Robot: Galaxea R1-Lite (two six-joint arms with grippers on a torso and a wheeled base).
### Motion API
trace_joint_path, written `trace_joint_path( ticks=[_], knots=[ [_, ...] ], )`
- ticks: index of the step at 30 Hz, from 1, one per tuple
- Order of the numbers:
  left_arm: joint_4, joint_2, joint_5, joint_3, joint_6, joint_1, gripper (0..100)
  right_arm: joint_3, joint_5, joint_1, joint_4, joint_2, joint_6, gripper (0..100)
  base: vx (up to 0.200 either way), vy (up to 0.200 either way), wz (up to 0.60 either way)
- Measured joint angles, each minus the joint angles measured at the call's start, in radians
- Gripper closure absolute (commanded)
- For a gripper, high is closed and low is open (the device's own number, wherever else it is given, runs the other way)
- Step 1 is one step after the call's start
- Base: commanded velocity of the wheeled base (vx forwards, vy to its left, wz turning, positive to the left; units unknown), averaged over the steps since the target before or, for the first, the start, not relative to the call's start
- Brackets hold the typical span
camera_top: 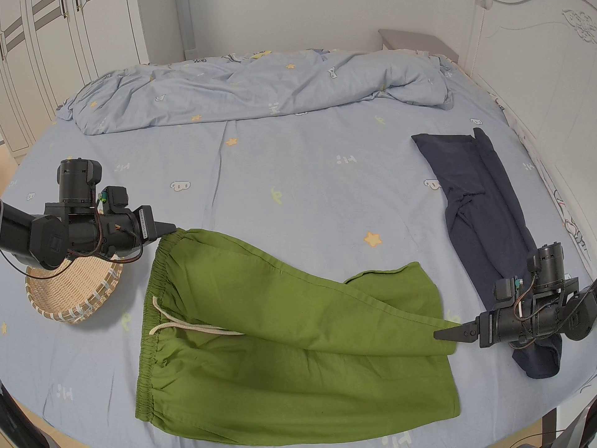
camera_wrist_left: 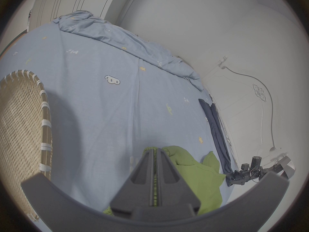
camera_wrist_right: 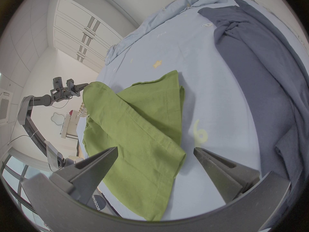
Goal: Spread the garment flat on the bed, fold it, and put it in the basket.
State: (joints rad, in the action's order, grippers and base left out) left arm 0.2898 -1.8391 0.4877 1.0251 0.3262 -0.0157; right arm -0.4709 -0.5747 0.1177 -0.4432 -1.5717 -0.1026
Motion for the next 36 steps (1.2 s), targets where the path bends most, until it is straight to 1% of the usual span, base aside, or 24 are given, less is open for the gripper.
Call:
trace_joint_path(
  ticks=[6,7,17,23,28,36],
  knots=[
    [0.0,0.0,0.0,0.0,0.0,0.0,100,-0.005,0.001,0.021,-0.011,-0.028,-0.002,0,0.0,0.0,0.0],
    [0.0,0.0,0.0,0.0,0.0,0.0,100,-0.005,0.001,0.024,-0.011,-0.031,-0.001,100,0.0,0.0,0.0],
    [0.001,0.0,0.001,0.0,0.0,0.0,100,-0.006,0.001,0.017,-0.024,-0.043,-0.003,100,0.0,0.0,0.0],
    [0.0,-0.001,0.002,0.0,0.0,0.001,100,-0.003,0.003,-0.016,-0.047,-0.049,-0.002,100,0.0,0.0,0.0],
    [0.002,-0.001,0.0,-0.002,0.0,0.001,100,-0.005,0.011,-0.023,-0.06,-0.049,-0.002,100,0.0,0.0,0.0],
    [0.001,0.015,-0.001,-0.013,-0.003,0.002,100,-0.05,0.08,0.029,-0.044,0.016,-0.021,100,0.0,0.0,0.0]
  ],
)
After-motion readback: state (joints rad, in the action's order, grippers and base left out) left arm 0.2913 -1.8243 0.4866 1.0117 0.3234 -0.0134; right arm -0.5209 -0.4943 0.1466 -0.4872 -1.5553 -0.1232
